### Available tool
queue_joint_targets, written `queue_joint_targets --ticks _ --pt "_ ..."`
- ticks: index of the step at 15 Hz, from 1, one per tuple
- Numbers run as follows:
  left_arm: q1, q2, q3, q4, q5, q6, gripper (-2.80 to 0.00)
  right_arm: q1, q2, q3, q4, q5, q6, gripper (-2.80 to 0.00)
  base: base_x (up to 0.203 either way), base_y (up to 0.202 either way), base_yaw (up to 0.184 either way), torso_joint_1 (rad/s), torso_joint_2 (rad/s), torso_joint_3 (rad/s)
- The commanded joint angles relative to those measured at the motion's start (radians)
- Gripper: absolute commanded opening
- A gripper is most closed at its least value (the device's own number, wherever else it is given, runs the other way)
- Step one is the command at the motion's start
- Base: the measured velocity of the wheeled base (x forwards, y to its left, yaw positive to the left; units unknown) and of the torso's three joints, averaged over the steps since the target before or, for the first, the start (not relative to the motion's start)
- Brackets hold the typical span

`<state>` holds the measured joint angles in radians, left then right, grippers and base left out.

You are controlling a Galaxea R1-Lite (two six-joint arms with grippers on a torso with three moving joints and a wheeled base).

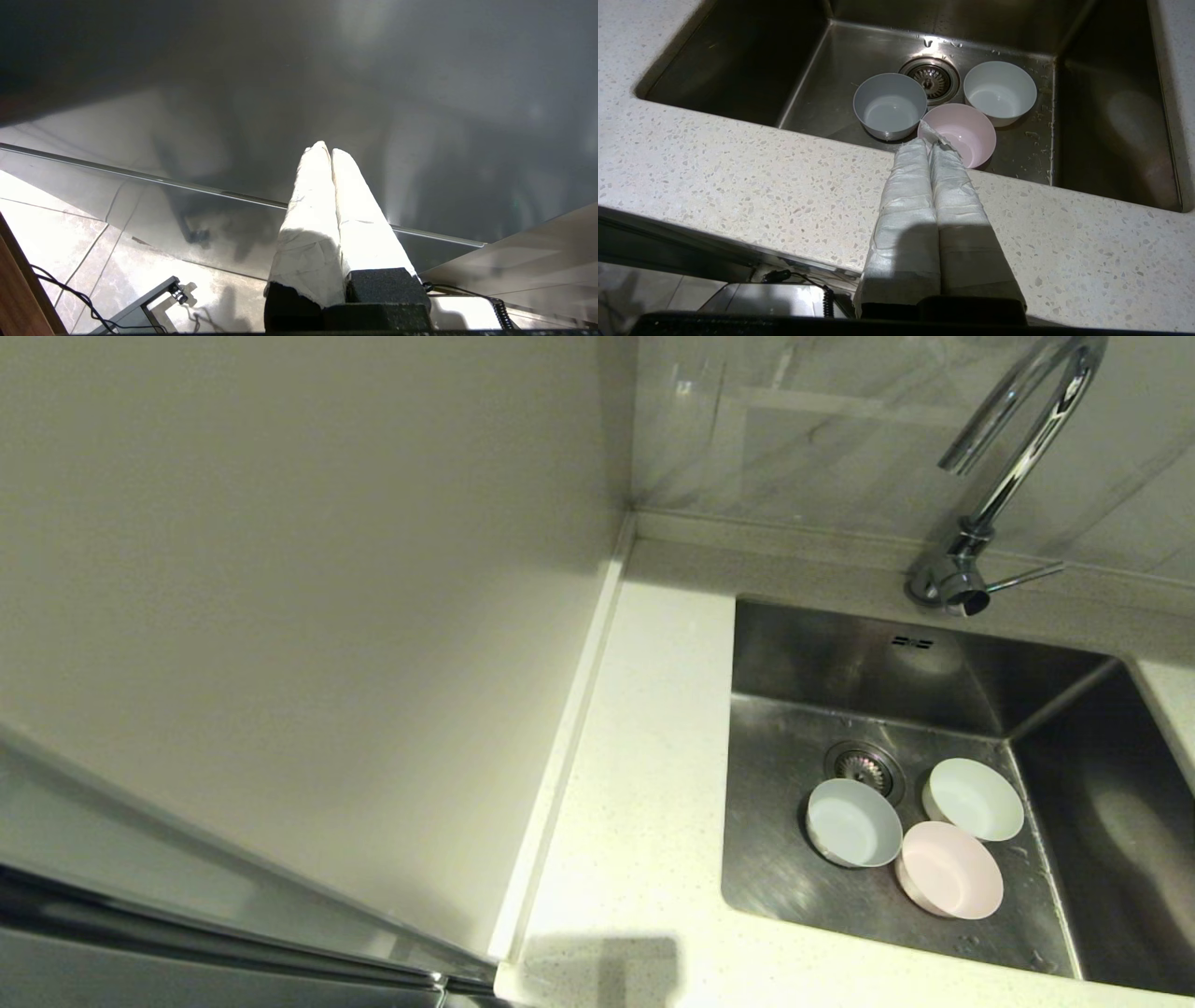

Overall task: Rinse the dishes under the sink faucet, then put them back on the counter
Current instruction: Put a bowl back to the table from the sink

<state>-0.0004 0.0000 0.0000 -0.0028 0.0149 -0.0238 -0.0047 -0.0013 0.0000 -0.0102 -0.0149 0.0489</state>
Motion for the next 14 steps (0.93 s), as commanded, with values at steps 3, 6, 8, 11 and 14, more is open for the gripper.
queue_joint_targets --ticks 3,6,8,11,14 --pt "0.0 -0.003 0.0 0.0 0.001 -0.001 -2.8 0.0 0.001 0.0 -0.002 0.0 0.0 -2.8 0.0 0.0 0.0 0.0 0.0 0.0" --pt "0.0 -0.003 0.0 0.0 0.0 -0.001 -2.8 0.0 0.001 0.0 -0.001 0.0 0.0 -2.8 0.0 0.0 0.0 0.0 0.0 0.0" --pt "0.0 -0.003 0.0 0.0 0.0 -0.001 -2.8 0.0 0.001 0.0 -0.001 0.0 0.0 -2.8 0.0 0.0 0.0 0.0 0.0 0.0" --pt "-0.001 -0.004 0.0 0.0 0.0 -0.001 -2.8 0.0 0.001 0.0 -0.001 0.0 0.0 -2.8 0.0 0.0 0.0 0.0 0.0 0.0" --pt "0.0 -0.003 0.0 0.0 0.0 -0.001 -2.8 0.0 0.001 0.0 -0.001 0.0 0.0 -2.8 0.0 0.0 0.0 0.0 0.0 0.0"
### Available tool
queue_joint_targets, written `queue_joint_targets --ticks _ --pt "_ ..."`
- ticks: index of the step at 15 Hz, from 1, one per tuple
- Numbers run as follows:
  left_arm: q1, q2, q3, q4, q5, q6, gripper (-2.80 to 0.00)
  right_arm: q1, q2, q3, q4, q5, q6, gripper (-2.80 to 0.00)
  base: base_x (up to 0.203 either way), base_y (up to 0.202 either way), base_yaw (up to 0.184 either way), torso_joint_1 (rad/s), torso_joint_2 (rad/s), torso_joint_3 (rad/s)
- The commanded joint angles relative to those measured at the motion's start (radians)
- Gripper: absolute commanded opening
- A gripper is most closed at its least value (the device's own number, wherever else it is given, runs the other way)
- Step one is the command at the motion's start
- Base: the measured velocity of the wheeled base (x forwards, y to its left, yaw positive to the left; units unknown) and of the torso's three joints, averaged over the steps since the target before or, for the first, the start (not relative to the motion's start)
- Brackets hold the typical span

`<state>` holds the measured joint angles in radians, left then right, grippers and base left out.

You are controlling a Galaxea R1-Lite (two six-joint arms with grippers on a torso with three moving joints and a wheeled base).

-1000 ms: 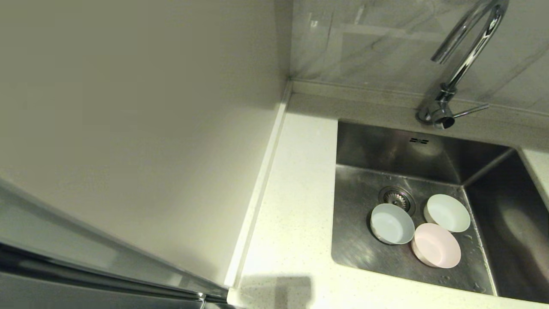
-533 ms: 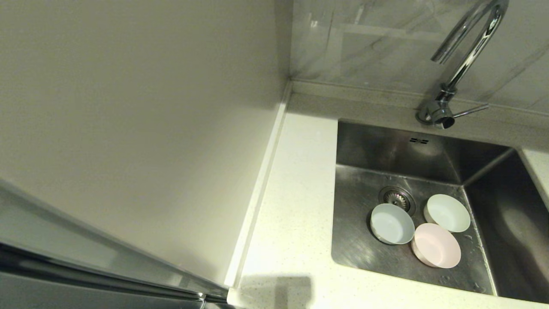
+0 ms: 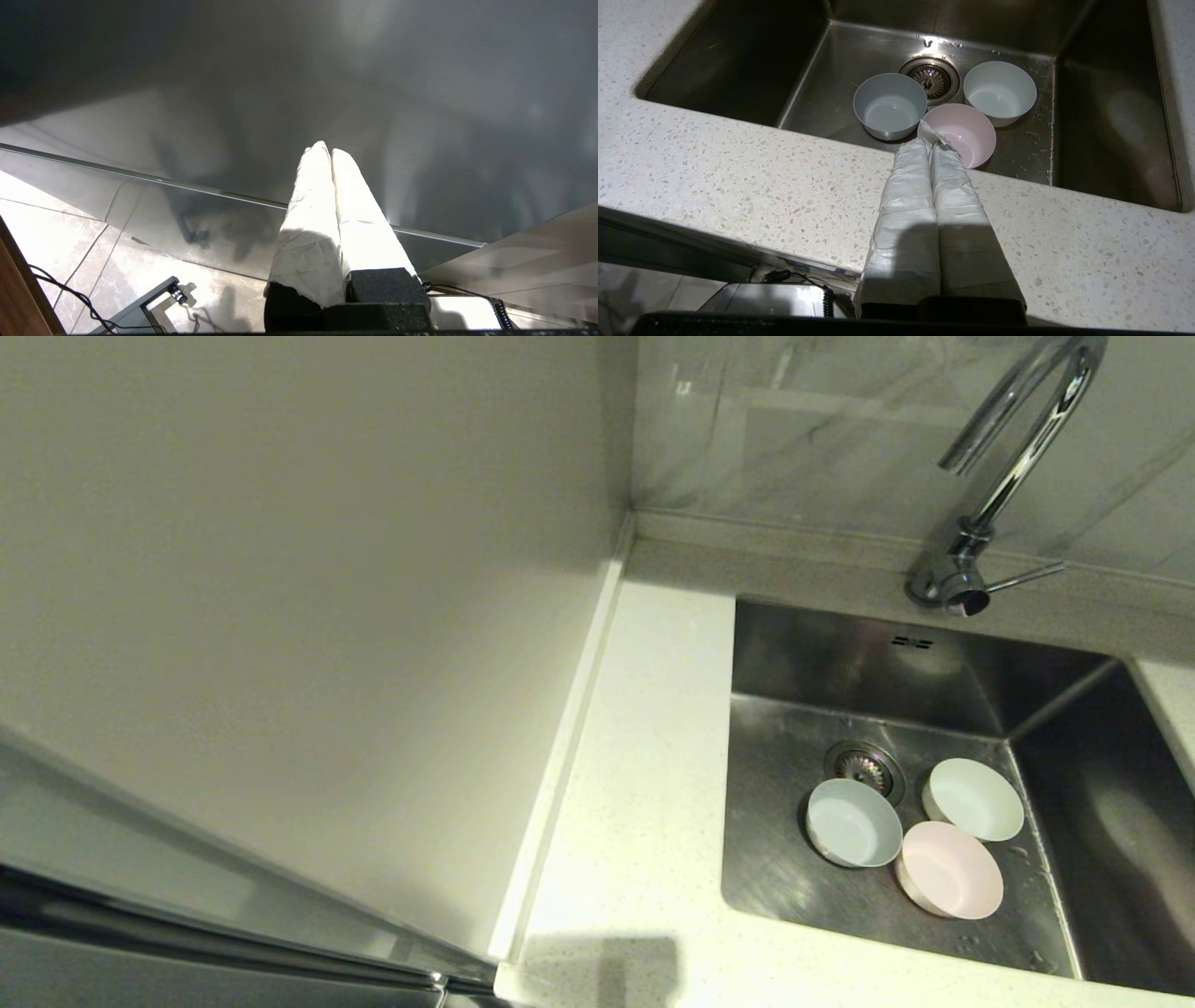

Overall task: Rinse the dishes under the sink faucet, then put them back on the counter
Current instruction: Put a bowl back to the table from the sink

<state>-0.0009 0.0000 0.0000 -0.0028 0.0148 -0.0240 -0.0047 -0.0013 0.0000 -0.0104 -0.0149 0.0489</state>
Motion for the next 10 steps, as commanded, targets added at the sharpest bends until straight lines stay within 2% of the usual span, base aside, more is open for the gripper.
queue_joint_targets --ticks 1,10 --pt "0.001 -0.003 0.0 0.0 0.001 -0.001 -2.8 0.0 0.001 0.0 0.0 0.0 0.0 -2.8 0.0 0.0 0.0 0.0 0.0 0.0" --pt "0.001 -0.003 0.0 0.0 0.001 -0.001 -2.8 0.0 0.001 0.0 0.0 0.0 0.0 -2.8 0.0 0.0 0.0 0.0 0.0 0.0"
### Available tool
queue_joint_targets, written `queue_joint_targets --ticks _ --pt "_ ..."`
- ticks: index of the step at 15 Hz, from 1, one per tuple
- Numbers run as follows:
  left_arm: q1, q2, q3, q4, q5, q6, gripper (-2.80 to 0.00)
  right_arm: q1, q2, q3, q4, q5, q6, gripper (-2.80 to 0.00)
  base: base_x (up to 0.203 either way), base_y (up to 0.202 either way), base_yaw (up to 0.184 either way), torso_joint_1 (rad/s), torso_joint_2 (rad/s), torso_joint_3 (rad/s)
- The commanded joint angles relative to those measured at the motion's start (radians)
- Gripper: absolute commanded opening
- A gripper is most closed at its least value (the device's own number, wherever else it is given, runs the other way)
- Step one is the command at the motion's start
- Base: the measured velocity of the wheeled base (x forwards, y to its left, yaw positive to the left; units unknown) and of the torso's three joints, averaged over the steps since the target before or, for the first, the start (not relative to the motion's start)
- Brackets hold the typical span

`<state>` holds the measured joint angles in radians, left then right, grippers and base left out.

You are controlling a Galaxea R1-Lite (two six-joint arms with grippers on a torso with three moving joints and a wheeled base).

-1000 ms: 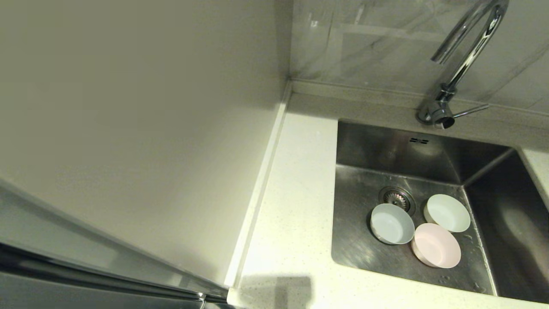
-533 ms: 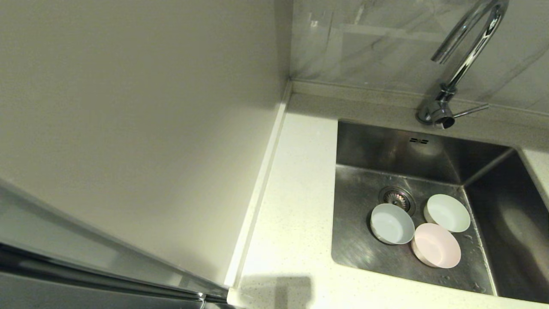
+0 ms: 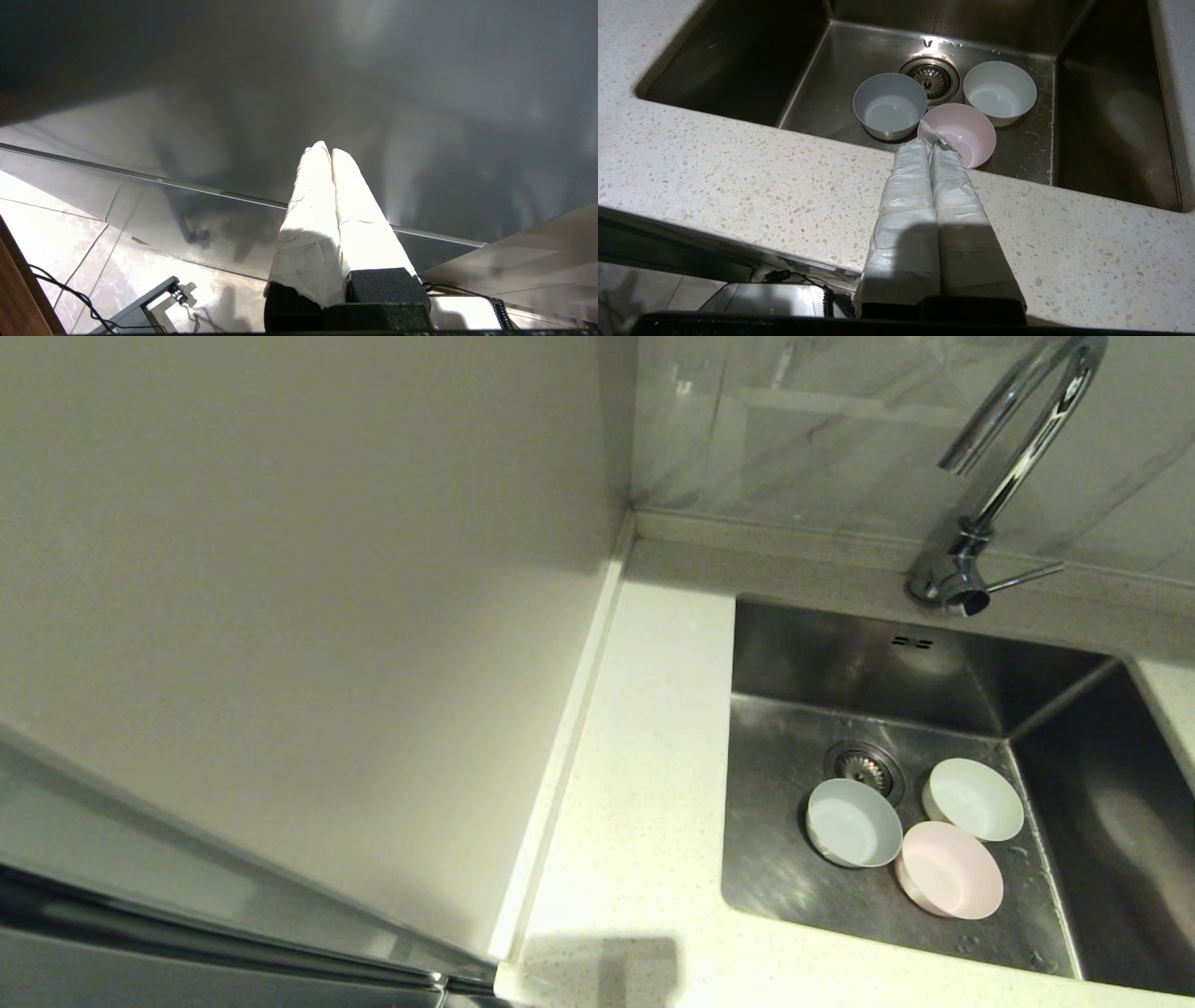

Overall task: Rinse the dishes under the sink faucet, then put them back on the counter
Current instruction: Put a bowl back to the table from the sink

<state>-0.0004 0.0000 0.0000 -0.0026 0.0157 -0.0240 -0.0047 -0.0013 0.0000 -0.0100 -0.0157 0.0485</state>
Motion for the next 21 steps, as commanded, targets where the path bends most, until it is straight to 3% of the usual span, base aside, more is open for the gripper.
queue_joint_targets --ticks 1,21 --pt "0.0 -0.003 0.0 -0.001 0.0 -0.001 -2.8 0.0 0.001 0.0 -0.001 0.0 0.001 -2.8 0.0 0.0 0.0 0.0 0.0 0.0" --pt "-0.001 -0.003 0.0 -0.001 0.0 0.0 -2.8 0.0 0.001 0.0 -0.001 0.0 0.001 -2.8 0.0 0.0 0.0 0.0 0.0 0.0"
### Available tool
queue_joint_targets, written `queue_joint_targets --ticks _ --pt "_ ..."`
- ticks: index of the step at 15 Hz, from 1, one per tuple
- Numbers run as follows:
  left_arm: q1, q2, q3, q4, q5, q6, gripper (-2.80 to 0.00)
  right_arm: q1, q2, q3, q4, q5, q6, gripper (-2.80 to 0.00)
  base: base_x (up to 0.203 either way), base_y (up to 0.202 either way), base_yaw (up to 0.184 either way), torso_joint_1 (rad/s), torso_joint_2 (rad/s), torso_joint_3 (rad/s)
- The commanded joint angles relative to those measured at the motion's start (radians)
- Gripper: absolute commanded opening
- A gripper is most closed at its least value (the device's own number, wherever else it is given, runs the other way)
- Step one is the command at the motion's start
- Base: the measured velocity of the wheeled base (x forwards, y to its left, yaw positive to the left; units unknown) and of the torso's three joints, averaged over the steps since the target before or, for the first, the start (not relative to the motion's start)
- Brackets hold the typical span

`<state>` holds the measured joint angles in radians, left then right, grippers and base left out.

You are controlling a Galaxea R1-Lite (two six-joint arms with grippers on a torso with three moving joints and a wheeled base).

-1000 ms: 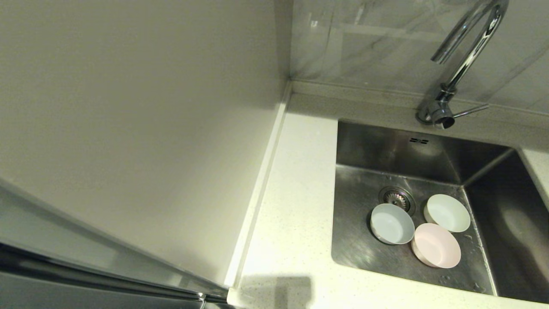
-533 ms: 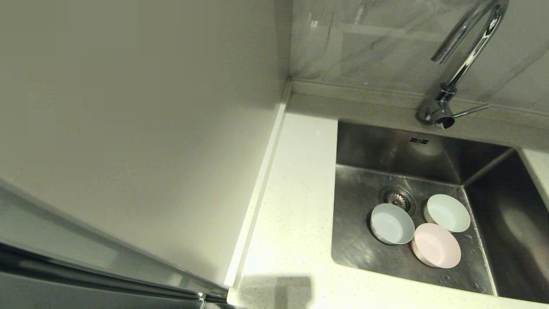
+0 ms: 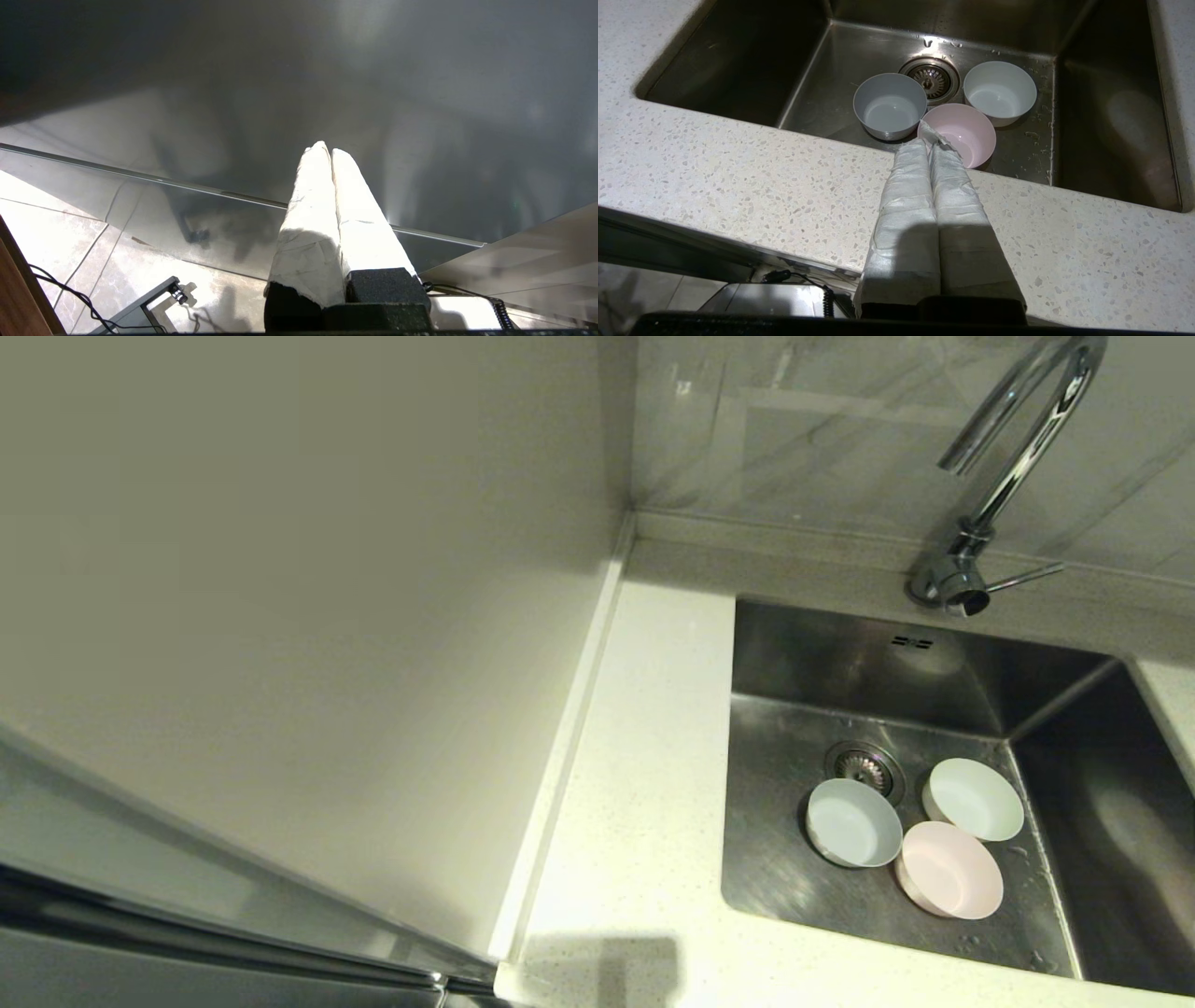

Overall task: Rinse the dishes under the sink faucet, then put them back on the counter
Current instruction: Put a bowl back to the table from the sink

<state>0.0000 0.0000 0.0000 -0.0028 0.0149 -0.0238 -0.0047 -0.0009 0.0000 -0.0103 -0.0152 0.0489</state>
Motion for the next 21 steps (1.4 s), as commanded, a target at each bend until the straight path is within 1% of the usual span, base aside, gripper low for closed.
queue_joint_targets --ticks 1,21 --pt "0.0 -0.003 0.0 0.0 0.0 -0.001 -2.8 0.0 0.001 0.0 0.0 0.0 0.0 -2.8 0.0 0.0 0.0 0.0 0.0 0.0" --pt "0.0 -0.003 0.0 0.0 0.0 0.0 -2.8 0.0 0.001 0.0 0.0 0.0 0.0 -2.8 0.0 0.0 0.0 0.0 0.0 0.0"
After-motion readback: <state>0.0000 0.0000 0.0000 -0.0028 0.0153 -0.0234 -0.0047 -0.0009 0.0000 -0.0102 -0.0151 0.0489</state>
